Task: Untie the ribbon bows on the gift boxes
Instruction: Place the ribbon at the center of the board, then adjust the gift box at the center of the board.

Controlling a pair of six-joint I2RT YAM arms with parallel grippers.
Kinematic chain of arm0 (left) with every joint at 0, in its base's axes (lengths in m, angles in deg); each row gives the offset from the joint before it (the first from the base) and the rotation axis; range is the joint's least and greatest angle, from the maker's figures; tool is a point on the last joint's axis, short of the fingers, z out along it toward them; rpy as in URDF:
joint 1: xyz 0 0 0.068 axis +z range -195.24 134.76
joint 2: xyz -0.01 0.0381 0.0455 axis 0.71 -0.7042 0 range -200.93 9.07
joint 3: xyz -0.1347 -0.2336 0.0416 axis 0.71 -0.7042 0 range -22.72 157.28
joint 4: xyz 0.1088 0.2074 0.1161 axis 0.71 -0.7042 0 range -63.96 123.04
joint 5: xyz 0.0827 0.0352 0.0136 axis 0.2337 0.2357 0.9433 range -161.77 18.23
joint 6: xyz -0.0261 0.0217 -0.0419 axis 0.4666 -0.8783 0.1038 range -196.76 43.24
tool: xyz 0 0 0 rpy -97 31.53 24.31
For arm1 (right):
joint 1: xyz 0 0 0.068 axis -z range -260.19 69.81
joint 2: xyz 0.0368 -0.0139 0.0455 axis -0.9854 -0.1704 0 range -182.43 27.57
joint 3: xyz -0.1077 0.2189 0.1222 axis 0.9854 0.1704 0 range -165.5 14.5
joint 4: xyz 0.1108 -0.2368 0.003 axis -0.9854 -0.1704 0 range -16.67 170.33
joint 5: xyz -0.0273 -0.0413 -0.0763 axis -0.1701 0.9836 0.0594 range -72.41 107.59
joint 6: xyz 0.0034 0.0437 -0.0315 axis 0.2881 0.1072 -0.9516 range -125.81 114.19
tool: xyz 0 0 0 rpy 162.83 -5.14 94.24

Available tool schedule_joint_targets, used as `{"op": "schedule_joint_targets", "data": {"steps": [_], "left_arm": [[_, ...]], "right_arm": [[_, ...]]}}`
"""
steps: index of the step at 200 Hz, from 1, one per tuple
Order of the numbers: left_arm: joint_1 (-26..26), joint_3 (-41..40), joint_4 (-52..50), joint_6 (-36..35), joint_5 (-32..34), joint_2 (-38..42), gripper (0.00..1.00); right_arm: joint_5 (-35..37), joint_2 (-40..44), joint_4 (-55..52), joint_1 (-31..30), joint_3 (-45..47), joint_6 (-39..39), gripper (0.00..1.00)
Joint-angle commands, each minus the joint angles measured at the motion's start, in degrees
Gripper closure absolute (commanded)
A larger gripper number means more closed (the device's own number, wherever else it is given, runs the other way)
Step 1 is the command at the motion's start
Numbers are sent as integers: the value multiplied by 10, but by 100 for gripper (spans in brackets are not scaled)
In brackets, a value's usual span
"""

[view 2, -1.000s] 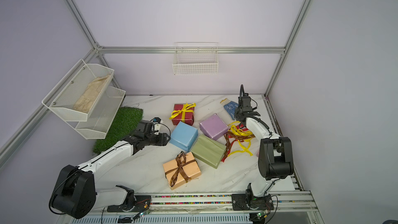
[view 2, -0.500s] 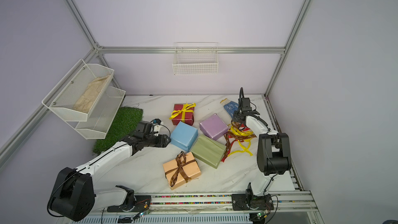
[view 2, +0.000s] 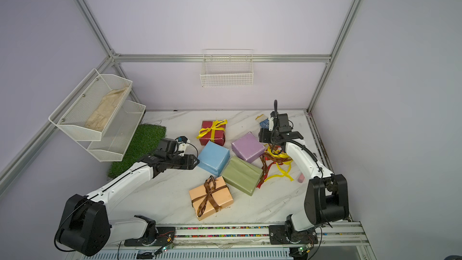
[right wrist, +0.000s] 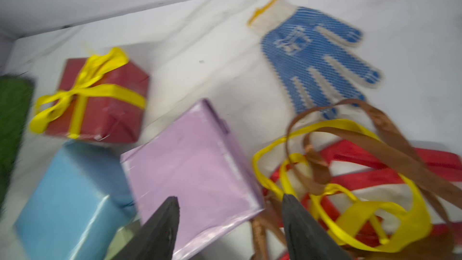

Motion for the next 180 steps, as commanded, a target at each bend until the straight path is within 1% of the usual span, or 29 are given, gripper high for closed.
{"op": "schedule_joint_targets", "data": {"steps": [1,13,37,57,71,89,120,132,159,180], "left_arm": [[1,47,-34,8,5,28,33],[-1,49,-47,12,4,31,33],[-9,45,-62,15,-8,36,31],[-20,47,-75,12,-17,34,29],[-28,50,-79,7,-15,28,28],[-39,54,-80,3,-20,13,28],[-67,64,-80,-14,-44,-20,29],[-81,65,-79,-15,-40,-26,29],[-97,56,-79,-17,-40,-33,29],[-103,47,-74,-15,-41,-34,29]], "right_arm": [[-58,20,-40,-81,16,20,31],[-71,29,-46,-119,26,31,31],[-101,37,-67,-175,37,40,30],[-93,27,-139,-224,20,21,30],[-78,22,-164,-256,21,19,30],[-88,13,-165,-279,39,30,30],[-141,4,-131,-316,84,46,33],[-143,2,-127,-333,97,52,34],[-146,25,-116,-354,131,72,29],[-151,38,-123,-359,149,74,29]]}}
